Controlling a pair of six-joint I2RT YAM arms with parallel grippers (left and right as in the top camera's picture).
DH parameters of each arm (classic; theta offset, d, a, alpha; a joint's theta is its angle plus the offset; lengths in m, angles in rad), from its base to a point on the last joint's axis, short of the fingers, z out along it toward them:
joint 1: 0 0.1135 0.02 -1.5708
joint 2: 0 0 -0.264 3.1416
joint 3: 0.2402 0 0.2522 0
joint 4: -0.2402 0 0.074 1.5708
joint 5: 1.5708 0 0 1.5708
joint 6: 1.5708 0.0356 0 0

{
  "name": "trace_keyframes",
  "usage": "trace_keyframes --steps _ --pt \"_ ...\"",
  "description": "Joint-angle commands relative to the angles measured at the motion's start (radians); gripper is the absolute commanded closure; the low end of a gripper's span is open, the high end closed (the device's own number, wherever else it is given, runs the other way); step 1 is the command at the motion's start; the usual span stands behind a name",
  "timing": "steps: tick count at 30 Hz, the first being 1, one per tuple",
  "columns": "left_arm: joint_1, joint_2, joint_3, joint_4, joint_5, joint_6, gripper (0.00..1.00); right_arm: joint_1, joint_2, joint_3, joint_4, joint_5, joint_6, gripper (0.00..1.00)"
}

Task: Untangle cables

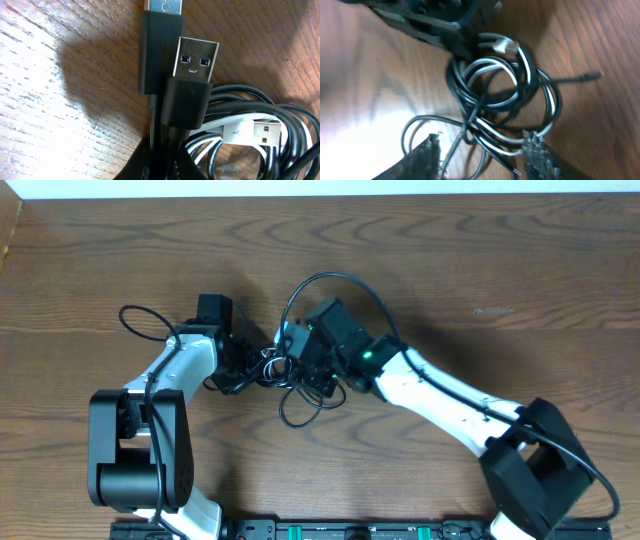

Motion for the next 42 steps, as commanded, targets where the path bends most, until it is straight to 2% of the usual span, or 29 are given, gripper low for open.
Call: trace_keyframes --steps 1,8,15,24,30,38,42 --pt "0.005 0.020 -0.020 -0.004 -0.070 -0.002 0.92 -0.002 0.055 -0.001 0.018 0.114 0.038 0.55" --pt "0.005 0.020 -0.020 -0.004 -0.070 -0.002 0.92 0.007 0.143 -0.001 0.105 0.013 0.040 0.67" --pt "0.005 0.020 -0.020 -0.004 -0.070 -0.002 0.92 0.003 0.130 0.002 0.144 -0.053 0.091 0.69" --pt "0.005 0.020 -0.020 -0.004 -0.070 -0.002 0.92 0.003 0.098 0.003 0.121 -0.186 0.091 0.55" --pt "0.005 0.020 -0.020 -0.004 -0.069 -0.002 0.92 0.005 0.123 0.002 0.077 -0.072 0.074 0.56" --pt "0.005 0.020 -0.020 -0.004 -0.069 -0.002 0.92 0.013 0.203 0.002 0.130 -0.072 0.054 0.56" --pt "0.005 0.020 -0.020 -0.004 -0.069 -0.002 0.92 0.009 0.212 0.002 0.148 -0.068 0.054 0.49"
